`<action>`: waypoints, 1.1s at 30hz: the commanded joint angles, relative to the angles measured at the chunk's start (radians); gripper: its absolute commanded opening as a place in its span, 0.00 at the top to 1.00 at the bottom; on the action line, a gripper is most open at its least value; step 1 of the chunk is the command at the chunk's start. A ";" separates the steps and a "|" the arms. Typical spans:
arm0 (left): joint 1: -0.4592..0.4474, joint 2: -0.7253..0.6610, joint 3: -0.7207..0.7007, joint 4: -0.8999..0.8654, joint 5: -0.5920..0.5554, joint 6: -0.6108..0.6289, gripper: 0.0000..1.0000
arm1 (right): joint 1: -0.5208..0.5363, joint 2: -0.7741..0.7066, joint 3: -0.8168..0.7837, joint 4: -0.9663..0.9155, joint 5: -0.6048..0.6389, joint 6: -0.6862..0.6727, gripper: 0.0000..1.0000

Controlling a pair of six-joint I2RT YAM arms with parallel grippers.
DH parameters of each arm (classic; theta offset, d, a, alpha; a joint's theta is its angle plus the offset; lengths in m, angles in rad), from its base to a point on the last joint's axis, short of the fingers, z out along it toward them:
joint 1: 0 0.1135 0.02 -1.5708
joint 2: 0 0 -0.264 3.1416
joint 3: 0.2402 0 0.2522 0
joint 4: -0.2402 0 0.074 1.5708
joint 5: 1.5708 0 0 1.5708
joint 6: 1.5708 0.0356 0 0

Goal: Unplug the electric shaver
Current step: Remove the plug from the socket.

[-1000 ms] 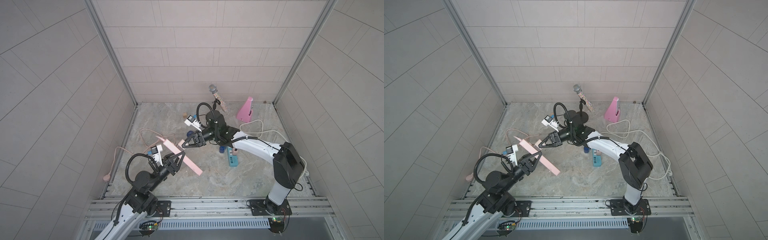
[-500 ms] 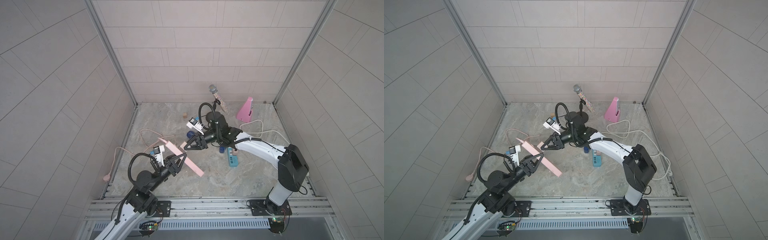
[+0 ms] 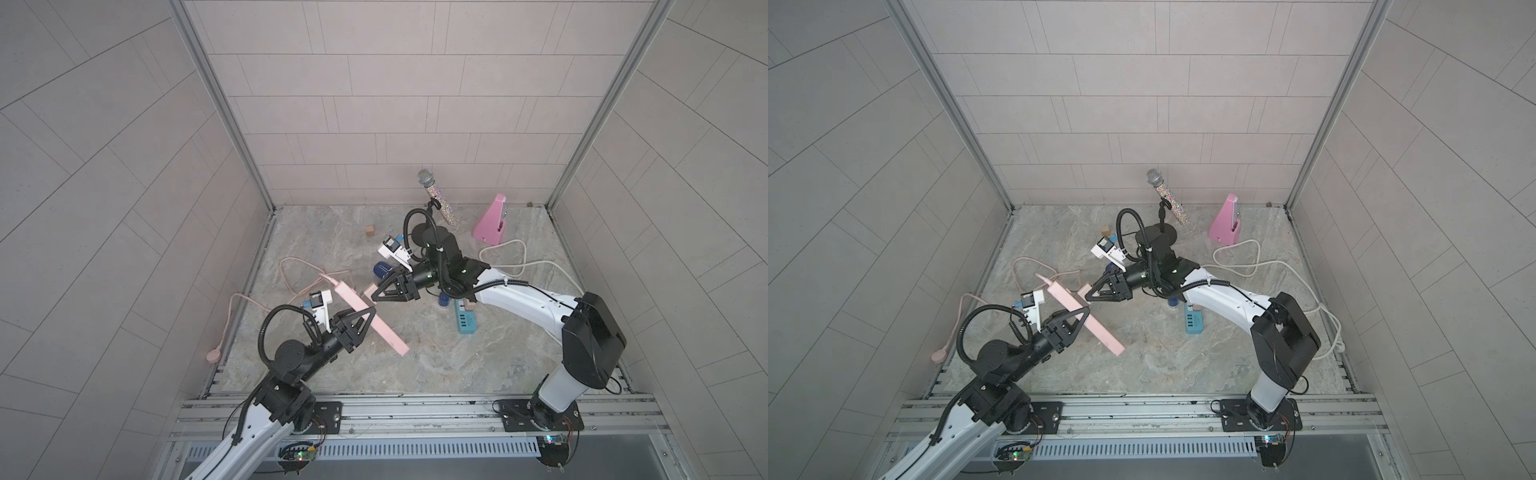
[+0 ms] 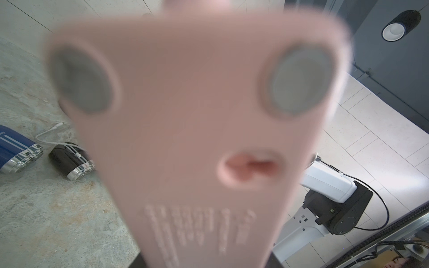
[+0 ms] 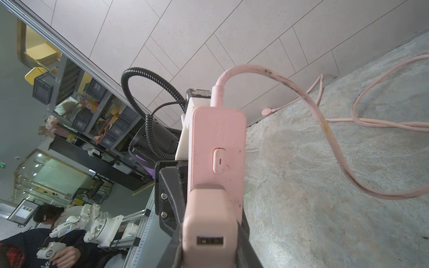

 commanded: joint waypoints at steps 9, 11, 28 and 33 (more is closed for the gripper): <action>0.002 -0.033 0.022 0.192 0.043 -0.009 1.00 | -0.136 0.078 0.085 -0.041 0.073 0.007 1.00; 0.001 -0.043 0.021 0.183 0.038 -0.007 1.00 | -0.144 0.076 0.082 -0.053 0.077 0.001 1.00; 0.002 -0.174 0.043 -0.016 -0.030 0.046 1.00 | -0.191 0.041 -0.036 0.003 0.294 0.077 1.00; 0.002 -0.177 0.053 -0.075 -0.053 0.062 1.00 | -0.068 0.066 0.179 -0.678 0.802 -0.339 1.00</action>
